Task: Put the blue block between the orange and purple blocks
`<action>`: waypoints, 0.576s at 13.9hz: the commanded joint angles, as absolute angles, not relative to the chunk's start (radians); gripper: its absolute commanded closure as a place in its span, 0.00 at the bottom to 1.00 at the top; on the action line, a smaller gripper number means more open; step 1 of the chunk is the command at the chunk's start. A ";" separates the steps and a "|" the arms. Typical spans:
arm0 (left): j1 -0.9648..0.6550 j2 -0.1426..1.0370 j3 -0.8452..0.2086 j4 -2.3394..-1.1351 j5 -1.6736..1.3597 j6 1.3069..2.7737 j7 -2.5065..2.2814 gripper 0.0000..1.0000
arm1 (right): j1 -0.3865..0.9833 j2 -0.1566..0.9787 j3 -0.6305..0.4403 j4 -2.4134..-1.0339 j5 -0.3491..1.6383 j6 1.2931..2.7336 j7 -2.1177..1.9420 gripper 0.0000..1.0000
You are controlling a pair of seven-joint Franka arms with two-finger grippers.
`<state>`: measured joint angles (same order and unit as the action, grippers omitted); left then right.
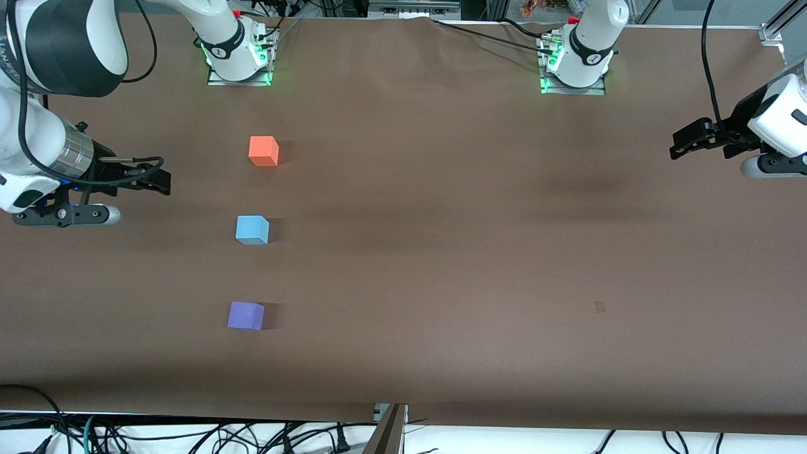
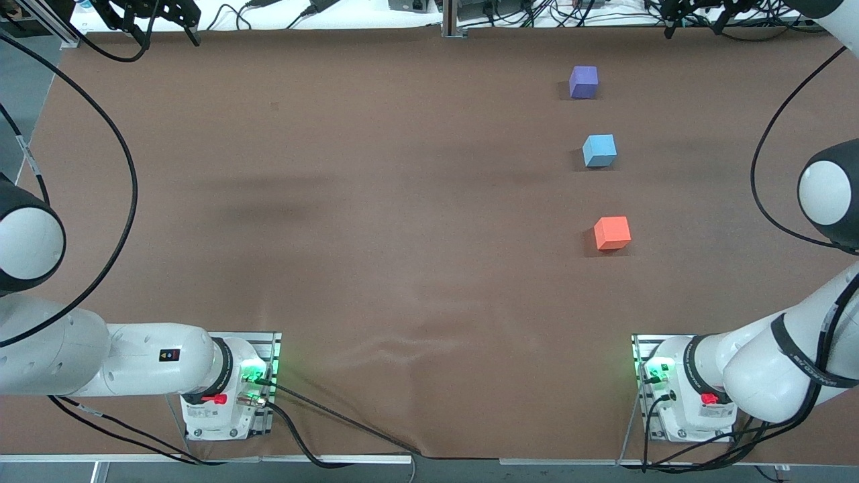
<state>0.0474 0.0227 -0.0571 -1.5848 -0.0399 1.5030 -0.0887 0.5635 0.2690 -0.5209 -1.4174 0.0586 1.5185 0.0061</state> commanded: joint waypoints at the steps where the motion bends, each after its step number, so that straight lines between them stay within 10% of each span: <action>1: 0.090 0.034 -0.061 -1.563 -0.066 1.519 -0.092 0.00 | 0.459 0.267 -0.401 -1.368 -0.015 1.474 0.020 0.00; 4: 0.107 0.031 -0.064 -1.572 -0.074 1.516 -0.095 0.00 | 0.217 0.209 -0.069 -1.384 -0.106 1.480 0.017 0.00; 8: 0.104 0.028 -0.078 -1.572 -0.063 1.511 -0.106 0.00 | 0.132 0.095 -0.005 -1.431 -0.101 1.520 0.015 0.00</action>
<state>0.0989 0.0239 -0.0693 -1.5849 -0.0559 1.5151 -0.0946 0.1692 0.1681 -0.0351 -1.3837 -0.0900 1.5119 0.0164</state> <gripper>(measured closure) 0.000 0.000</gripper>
